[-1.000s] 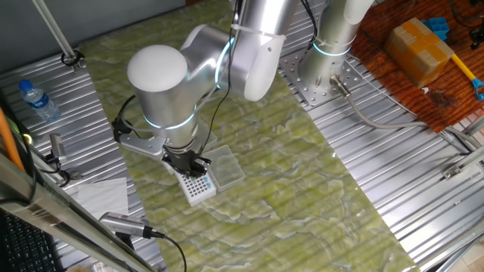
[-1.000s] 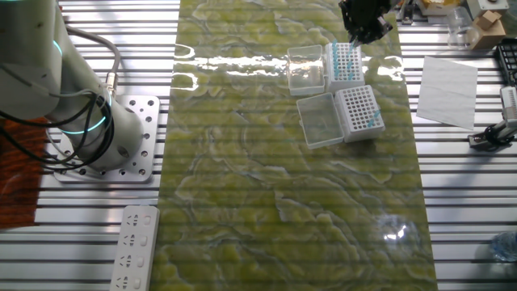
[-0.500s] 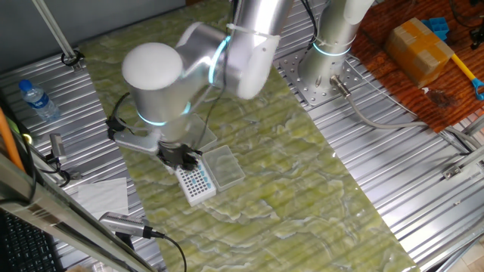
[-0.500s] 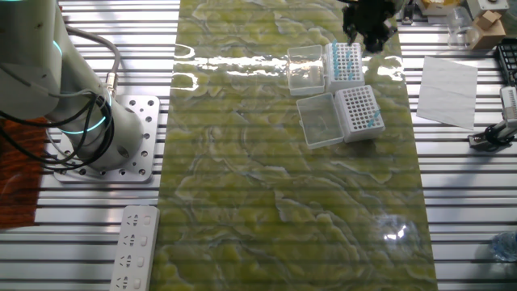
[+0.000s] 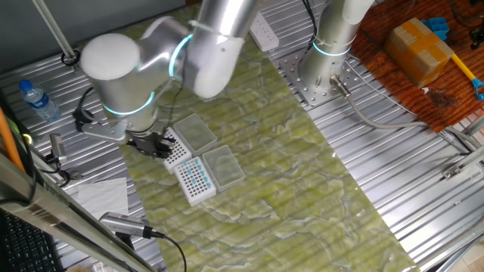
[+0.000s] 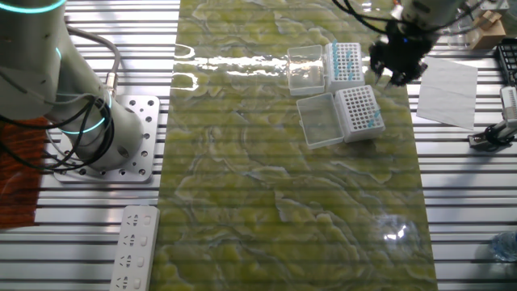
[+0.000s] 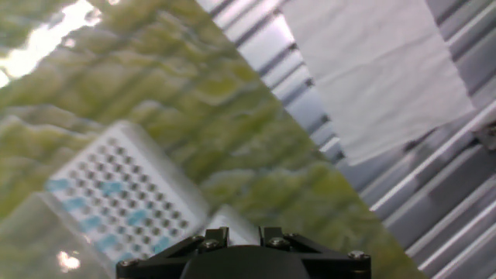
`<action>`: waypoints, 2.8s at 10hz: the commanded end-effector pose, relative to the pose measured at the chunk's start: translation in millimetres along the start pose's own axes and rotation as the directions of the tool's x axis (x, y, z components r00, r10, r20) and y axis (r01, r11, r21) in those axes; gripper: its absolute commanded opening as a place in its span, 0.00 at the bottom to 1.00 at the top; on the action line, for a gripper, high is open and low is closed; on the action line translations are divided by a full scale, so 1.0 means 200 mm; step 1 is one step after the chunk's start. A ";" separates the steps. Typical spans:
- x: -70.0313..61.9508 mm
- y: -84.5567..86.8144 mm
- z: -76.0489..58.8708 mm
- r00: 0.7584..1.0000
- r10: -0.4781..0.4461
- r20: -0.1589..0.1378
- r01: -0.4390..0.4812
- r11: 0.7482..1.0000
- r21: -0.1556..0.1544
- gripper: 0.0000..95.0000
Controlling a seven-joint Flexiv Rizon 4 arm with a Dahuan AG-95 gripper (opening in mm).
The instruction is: Transfer all medium pipette tips from one holder to another
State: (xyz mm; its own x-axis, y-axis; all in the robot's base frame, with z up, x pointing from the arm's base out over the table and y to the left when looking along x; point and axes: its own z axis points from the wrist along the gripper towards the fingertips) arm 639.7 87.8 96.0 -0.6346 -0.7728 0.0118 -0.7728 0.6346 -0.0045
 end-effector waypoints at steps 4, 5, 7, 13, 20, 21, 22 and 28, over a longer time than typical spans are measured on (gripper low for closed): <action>0.13 -0.05 0.01 0.998 -0.055 -0.010 0.056 0.998 0.020 0.20; 0.17 -0.07 0.01 0.997 -0.070 -0.009 0.070 0.997 0.023 0.20; 0.21 -0.09 0.02 0.996 -0.089 -0.007 0.089 0.996 0.030 0.20; 0.23 -0.10 0.09 0.994 -0.112 0.006 0.111 0.993 0.046 0.20; 0.25 -0.11 0.09 0.991 -0.135 0.009 0.134 0.990 0.042 0.00; 0.25 -0.11 0.09 0.991 -0.135 0.009 0.134 0.990 0.042 0.00; 0.25 -0.11 0.09 0.991 -0.135 0.009 0.134 0.990 0.042 0.00; 0.25 -0.11 0.09 0.991 -0.135 0.009 0.134 0.990 0.042 0.00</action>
State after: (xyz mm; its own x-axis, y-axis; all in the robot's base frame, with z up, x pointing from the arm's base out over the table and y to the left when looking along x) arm 624.9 35.6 78.2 -0.5247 -0.8513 0.0036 -0.8505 0.5240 -0.0454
